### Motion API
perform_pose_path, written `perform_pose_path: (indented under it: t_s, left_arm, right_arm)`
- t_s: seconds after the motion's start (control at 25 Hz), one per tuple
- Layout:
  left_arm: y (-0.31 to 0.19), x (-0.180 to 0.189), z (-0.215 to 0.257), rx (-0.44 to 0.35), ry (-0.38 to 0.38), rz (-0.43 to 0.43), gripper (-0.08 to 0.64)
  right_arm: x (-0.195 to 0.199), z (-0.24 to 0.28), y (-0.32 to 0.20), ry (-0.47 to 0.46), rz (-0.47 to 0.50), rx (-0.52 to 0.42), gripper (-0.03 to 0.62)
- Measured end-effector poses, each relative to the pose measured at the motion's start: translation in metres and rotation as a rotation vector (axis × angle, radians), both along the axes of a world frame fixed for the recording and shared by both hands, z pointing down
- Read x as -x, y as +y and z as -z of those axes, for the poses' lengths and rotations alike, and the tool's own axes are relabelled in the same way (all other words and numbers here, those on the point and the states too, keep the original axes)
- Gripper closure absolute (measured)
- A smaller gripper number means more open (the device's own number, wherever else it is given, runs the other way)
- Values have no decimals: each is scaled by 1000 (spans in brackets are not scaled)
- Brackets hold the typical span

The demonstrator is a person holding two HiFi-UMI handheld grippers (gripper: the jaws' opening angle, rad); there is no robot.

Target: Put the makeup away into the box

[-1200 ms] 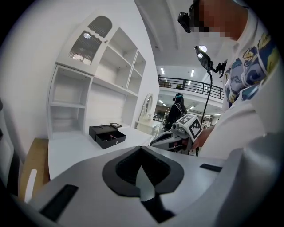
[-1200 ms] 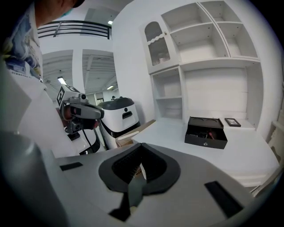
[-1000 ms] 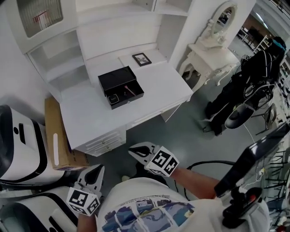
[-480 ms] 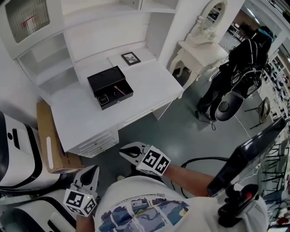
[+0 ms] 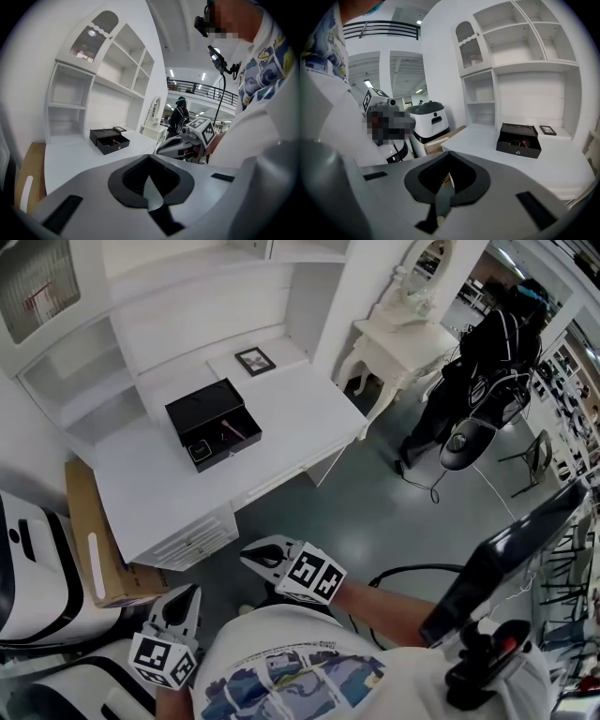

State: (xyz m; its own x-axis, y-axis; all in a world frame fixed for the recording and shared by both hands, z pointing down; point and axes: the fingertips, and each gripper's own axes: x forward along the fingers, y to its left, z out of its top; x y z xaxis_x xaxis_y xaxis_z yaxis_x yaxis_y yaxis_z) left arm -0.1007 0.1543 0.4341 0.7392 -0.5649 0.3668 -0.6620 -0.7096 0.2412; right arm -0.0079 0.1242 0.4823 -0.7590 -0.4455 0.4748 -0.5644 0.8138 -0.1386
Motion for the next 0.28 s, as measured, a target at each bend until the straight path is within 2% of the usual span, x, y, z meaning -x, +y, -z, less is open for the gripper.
perform_pose_path:
  t_s: [0.28]
  left_arm:
    - [-4, -6, 4, -1, -3, -8, 546]
  right_arm:
    - [-4, 1, -2, -5, -4, 2, 568]
